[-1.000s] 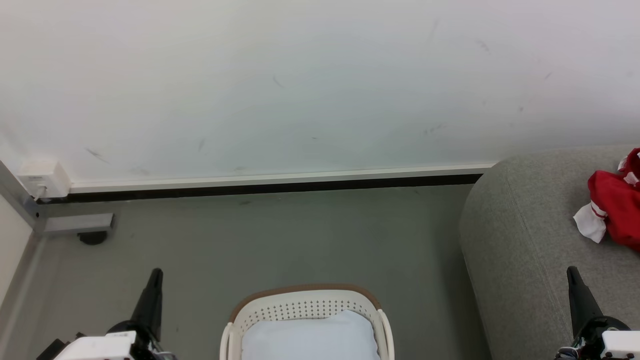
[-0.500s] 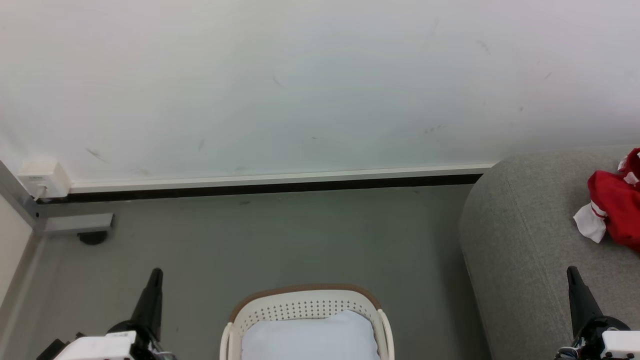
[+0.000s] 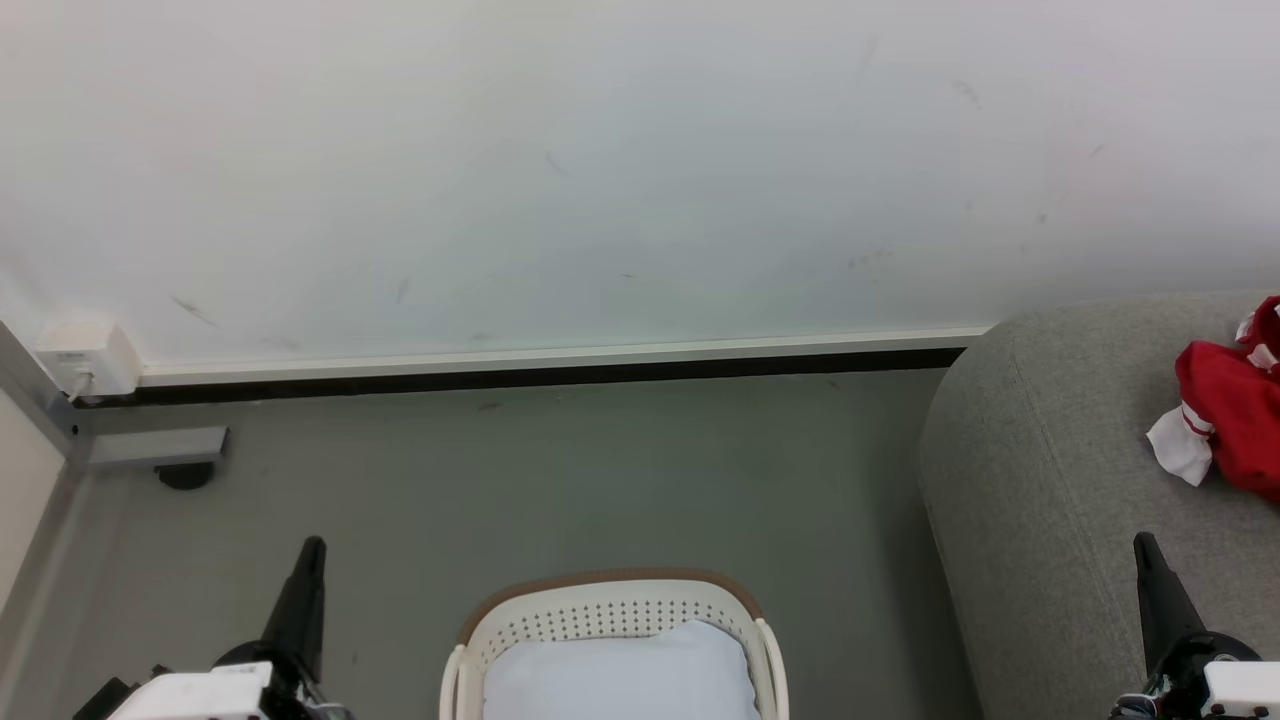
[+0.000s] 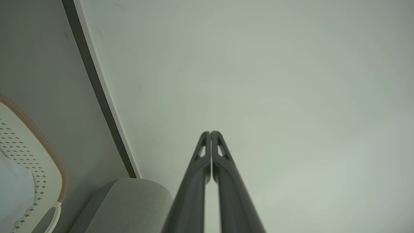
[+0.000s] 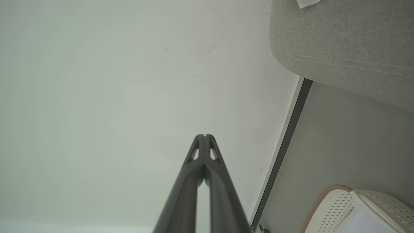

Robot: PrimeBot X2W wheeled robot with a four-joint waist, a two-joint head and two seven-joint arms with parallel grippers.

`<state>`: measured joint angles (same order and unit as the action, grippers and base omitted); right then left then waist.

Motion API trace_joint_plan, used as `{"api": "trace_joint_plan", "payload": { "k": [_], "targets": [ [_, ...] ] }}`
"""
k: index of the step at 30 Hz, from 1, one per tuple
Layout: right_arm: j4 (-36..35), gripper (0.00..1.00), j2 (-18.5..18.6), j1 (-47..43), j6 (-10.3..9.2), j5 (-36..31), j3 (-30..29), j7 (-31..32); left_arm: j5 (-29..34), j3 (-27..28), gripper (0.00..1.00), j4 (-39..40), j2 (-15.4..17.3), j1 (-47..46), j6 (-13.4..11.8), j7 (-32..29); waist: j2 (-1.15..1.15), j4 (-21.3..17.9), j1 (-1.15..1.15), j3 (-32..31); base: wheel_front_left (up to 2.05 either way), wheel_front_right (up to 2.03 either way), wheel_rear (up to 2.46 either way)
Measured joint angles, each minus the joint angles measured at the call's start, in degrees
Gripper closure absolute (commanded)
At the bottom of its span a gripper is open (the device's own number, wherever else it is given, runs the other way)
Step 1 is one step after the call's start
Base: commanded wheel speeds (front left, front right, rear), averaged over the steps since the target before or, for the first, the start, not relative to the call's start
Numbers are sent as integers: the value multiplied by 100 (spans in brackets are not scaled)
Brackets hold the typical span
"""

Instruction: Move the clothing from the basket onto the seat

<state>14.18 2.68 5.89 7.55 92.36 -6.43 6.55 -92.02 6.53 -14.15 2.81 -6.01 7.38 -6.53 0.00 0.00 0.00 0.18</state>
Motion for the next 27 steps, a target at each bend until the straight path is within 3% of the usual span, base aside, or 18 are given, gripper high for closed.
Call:
{"api": "trace_joint_plan", "payload": {
  "k": [27],
  "targets": [
    [0,100,0,1,0,0,0,0,0,0,100,1,0,0,0,0,0,0,0,0,0,0,0]
  ]
}}
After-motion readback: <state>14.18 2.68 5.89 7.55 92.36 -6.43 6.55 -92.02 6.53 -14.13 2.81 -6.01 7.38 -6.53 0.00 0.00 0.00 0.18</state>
